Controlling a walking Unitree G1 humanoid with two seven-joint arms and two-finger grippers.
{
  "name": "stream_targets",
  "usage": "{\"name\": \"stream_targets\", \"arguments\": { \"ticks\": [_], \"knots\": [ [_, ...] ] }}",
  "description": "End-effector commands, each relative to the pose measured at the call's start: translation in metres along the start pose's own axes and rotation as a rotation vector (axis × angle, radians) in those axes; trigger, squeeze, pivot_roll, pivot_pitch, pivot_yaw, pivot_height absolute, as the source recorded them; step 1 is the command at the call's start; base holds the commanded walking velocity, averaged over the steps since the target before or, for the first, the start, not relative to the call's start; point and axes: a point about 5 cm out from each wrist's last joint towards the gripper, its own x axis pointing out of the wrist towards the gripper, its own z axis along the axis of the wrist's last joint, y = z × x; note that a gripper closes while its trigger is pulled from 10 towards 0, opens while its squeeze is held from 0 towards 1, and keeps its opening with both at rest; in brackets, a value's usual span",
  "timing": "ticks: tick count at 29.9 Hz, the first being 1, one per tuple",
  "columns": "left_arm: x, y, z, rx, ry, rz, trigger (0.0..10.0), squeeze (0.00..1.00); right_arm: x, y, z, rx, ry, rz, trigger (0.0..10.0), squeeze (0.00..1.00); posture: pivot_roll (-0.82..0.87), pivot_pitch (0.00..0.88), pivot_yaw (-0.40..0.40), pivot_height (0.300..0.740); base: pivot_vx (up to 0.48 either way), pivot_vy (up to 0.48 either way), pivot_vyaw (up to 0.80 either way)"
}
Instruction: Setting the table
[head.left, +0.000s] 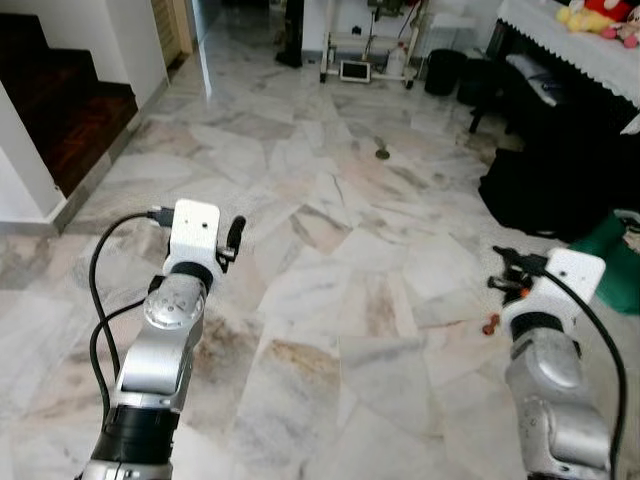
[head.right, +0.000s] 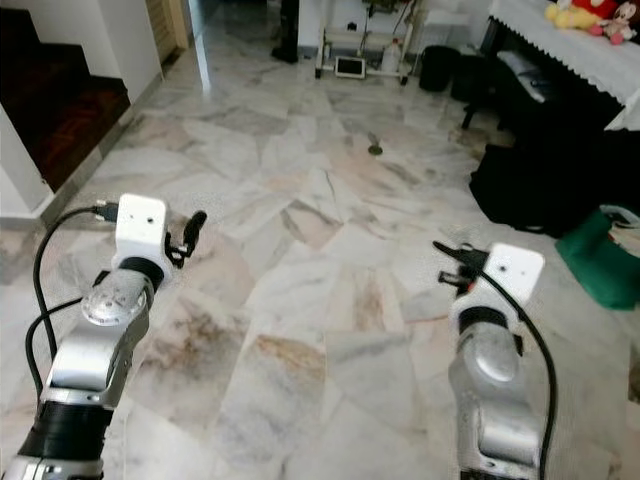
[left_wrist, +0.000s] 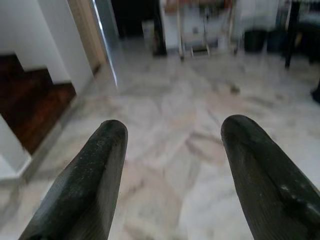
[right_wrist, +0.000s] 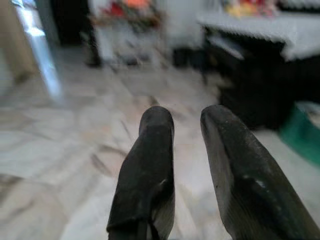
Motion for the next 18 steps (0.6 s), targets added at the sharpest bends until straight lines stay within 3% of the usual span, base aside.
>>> {"name": "stream_targets", "arguments": {
  "ticks": [1, 3, 8, 10, 13, 18],
  "knots": [
    [-0.001, -0.005, 0.007, 0.007, -0.051, 0.000, 10.0, 0.00, -0.003, 0.002, 0.006, -0.036, -0.061, 0.018, 10.0, 0.00, 0.11, 0.000, -0.073, 0.740, 0.000, 0.000, 0.00],
    [-0.002, -0.019, 0.009, 0.007, -0.085, -0.050, 10.0, 0.00, -0.005, 0.006, 0.001, -0.060, -0.069, 0.036, 10.0, 0.00, 0.11, 0.000, -0.073, 0.740, 0.000, 0.000, 0.00],
    [0.000, -0.040, 0.011, -0.014, -0.132, -0.122, 10.0, 0.00, -0.003, 0.021, 0.001, 0.014, -0.105, 0.071, 10.0, 0.00, 0.11, 0.000, -0.069, 0.740, 0.000, 0.000, 0.00],
    [0.001, -0.042, 0.012, -0.020, -0.140, -0.126, 10.0, 0.00, -0.003, 0.024, 0.002, 0.024, -0.116, 0.072, 10.0, 0.00, 0.10, 0.000, -0.062, 0.740, 0.000, 0.000, 0.00],
    [0.002, -0.043, 0.013, -0.012, -0.152, -0.138, 10.0, 0.00, -0.001, 0.029, 0.005, 0.082, -0.135, 0.074, 10.0, 0.00, 0.10, 0.000, -0.051, 0.740, 0.000, 0.000, -0.79],
    [0.005, -0.041, 0.013, 0.000, -0.159, -0.137, 10.0, 0.00, 0.000, 0.033, 0.005, 0.070, -0.144, 0.080, 10.0, 0.00, 0.10, 0.000, -0.040, 0.740, 0.000, 0.000, -0.79]
  ]
}}
